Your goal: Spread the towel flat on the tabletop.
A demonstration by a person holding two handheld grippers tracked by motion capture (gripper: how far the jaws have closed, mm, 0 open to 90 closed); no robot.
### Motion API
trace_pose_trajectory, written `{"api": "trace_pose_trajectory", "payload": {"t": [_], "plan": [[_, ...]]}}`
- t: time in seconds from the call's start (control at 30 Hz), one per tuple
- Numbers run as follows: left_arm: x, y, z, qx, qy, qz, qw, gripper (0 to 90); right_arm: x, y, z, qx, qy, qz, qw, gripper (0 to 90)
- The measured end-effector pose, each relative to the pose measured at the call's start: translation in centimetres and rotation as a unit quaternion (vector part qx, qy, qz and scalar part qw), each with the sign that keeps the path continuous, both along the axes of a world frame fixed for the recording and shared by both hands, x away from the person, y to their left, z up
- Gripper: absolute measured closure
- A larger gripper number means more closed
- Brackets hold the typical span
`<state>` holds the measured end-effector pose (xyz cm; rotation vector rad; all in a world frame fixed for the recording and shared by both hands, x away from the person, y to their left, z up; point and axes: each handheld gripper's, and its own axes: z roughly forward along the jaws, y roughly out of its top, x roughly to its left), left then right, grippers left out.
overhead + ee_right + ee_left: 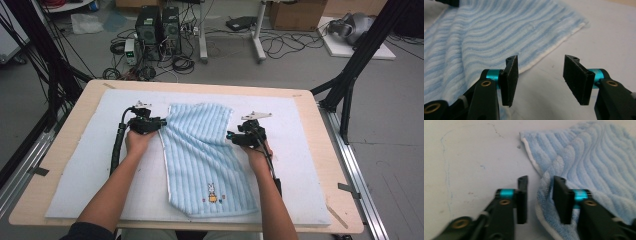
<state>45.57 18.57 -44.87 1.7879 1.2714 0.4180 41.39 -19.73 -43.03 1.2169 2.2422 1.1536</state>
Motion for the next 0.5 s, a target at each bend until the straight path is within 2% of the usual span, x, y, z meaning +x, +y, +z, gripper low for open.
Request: {"api": "trace_pose_trajectory", "payload": {"t": [0.03,0.07,0.17,0.27,0.3,0.33,0.4,0.5], "plan": [[0.0,0.1,0.1,-0.002,0.002,0.002,1.0000,54.7,0.4,0.5,-0.3,-0.006,0.003,0.003,1.0000,47.1],[-0.1,0.1,0.1,-0.004,0.006,0.005,1.0000,50.3,0.7,0.8,-0.5,-0.009,0.007,0.005,0.9999,47.2],[-0.4,0.2,0.4,-0.011,0.004,0.002,0.9999,44.6,1.5,1.8,-0.9,-0.012,0.017,0.011,0.9997,48.7],[-0.9,0.2,0.9,-0.016,-0.009,-0.015,0.9997,43.1,2.2,2.8,-1.4,-0.037,0.028,0.022,0.9987,52.9],[-0.9,0.2,1.0,-0.019,-0.011,-0.018,0.9996,42.1,2.4,3.1,-1.6,-0.049,0.025,0.024,0.9982,55.7],[-1.1,0.2,1.2,-0.022,-0.014,-0.019,0.9995,41.0,2.4,3.2,-1.5,-0.050,0.023,0.025,0.9982,62.8],[-1.4,0.3,1.4,-0.023,-0.021,-0.025,0.9992,39.7,2.6,3.3,-1.3,-0.060,0.024,0.022,0.9977,84.3],[-1.9,0.4,1.6,-0.025,-0.027,-0.030,0.9988,39.2,2.8,3.7,-1.2,-0.089,0.005,0.021,0.9958,86.9]]}}
